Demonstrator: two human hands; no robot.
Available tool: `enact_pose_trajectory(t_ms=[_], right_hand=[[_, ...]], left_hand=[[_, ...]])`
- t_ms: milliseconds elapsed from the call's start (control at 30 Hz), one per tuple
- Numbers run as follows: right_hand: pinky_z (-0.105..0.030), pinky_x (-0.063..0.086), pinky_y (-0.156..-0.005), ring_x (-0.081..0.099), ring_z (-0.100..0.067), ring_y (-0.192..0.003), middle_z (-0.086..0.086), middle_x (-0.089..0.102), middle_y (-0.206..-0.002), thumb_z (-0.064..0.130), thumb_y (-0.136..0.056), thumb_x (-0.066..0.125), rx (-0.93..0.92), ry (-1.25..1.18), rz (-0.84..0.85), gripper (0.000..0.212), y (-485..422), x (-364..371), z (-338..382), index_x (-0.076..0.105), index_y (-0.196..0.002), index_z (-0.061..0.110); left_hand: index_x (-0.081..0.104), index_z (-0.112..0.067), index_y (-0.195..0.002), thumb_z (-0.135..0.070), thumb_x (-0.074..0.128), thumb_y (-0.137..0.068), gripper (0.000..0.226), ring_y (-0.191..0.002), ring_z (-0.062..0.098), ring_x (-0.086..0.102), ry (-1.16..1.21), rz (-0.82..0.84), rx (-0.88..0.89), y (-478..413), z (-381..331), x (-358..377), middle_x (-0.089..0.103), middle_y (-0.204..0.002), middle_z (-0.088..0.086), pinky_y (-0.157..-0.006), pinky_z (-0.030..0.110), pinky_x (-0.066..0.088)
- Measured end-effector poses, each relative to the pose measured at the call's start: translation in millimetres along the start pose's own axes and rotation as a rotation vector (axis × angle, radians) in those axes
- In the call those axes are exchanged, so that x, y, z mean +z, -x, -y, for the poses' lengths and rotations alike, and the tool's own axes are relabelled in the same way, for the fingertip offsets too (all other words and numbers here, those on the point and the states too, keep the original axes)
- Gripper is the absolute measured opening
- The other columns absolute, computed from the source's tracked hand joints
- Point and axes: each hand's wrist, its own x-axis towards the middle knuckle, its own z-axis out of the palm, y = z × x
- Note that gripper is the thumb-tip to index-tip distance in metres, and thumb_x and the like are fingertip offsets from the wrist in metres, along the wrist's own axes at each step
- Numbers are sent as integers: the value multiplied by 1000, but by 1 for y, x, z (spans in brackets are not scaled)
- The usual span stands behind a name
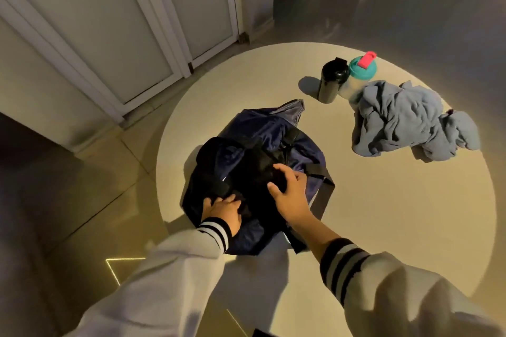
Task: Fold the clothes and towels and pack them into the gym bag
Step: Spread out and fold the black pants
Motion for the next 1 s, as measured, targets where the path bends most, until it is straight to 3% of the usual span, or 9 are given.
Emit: enact_pose_trajectory(t_ms=[67, 133, 267, 433, 533, 600, 767, 900, 1000], right_hand=[[-8, 19, -100, 36, -22, -119, -9, 31, -126, 8, -92, 64, -32, 142, 114, 52, -2, 11, -9, 48, -140, 18], [-13, 26, -105, 42, -32, -121, -14, 33, -127, -1, -88, 64, -37, 200, 145, 57, -5, 18, -18, 48, -141, 12], [-20, 30, -107, 41, -33, -129, -15, 32, -141, -2, -89, 60, -30, 240, 153, 60, -8, 21, -25, 45, -145, 14], [-35, 40, -105, 47, -34, -127, -12, 39, -142, -1, -91, 56, 12, 286, 50, 55, -8, 29, -26, 48, -143, 16], [-26, 40, -98, 48, -31, -125, -10, 39, -142, -8, -90, 50, 64, 245, -60, 58, -5, 31, -24, 49, -143, 17], [-23, 35, -100, 46, -29, -125, -8, 38, -143, -11, -89, 47, 98, 180, -130, 60, -4, 33, -20, 51, -141, 17], [-17, 33, -101, 48, -17, -118, -2, 47, -128, -18, -81, 46, 26, 9, -167, 59, -3, 44, -1, 62, -126, 17], [-28, 44, -103, 52, -12, -116, 6, 52, -123, -17, -79, 53, 52, -193, -11, 62, -11, 51, 2, 66, -118, 29], [-27, 42, -104, 53, -17, -119, 3, 54, -125, -16, -79, 54, 48, -116, 109, 59, -17, 57, 0, 66, -119, 27]], left_hand=[[23, -33, -156, -36, 41, -103, 57, -144, 22, 33, 31, 4, 13, -6, 6, -5, 2, -167, -10, -118, 48, 19], [18, -33, -157, -35, 41, -103, 59, -144, 25, 35, 51, 47, 42, -15, 8, -12, -4, -167, -13, -118, 50, 18], [13, -33, -158, -43, 34, -104, 59, -146, 31, 32, 37, 163, 76, -27, 6, -13, -2, -167, -14, -120, 57, 10], [30, -31, -154, -50, 25, -103, 54, -141, 32, 34, -30, 146, 53, -22, 4, 3, 34, -157, -3, -116, 58, 7], [50, -26, -141, -49, 22, -103, 52, -136, 29, 38, -47, 128, -7, -13, 6, -2, 51, -143, 1, -113, 54, 11], [54, -26, -137, -49, 24, -103, 51, -133, 29, 41, -60, 95, -22, -7, 12, -4, 58, -135, 1, -112, 51, 15], [24, -33, -155, -44, 37, -101, 56, -129, 30, 47, 63, -24, 8, 5, 21, 2, 63, -131, 1, -112, 47, 18], [21, -32, -153, -40, 44, -100, 59, -123, 27, 54, 200, -116, -17, 3, 22, 6, 66, -127, -2, -111, 44, 21], [35, -30, -143, -30, 50, -97, 48, -127, 23, 51, 417, -247, -48, 1, 22, 4, 62, -130, -2, -113, 42, 24]])
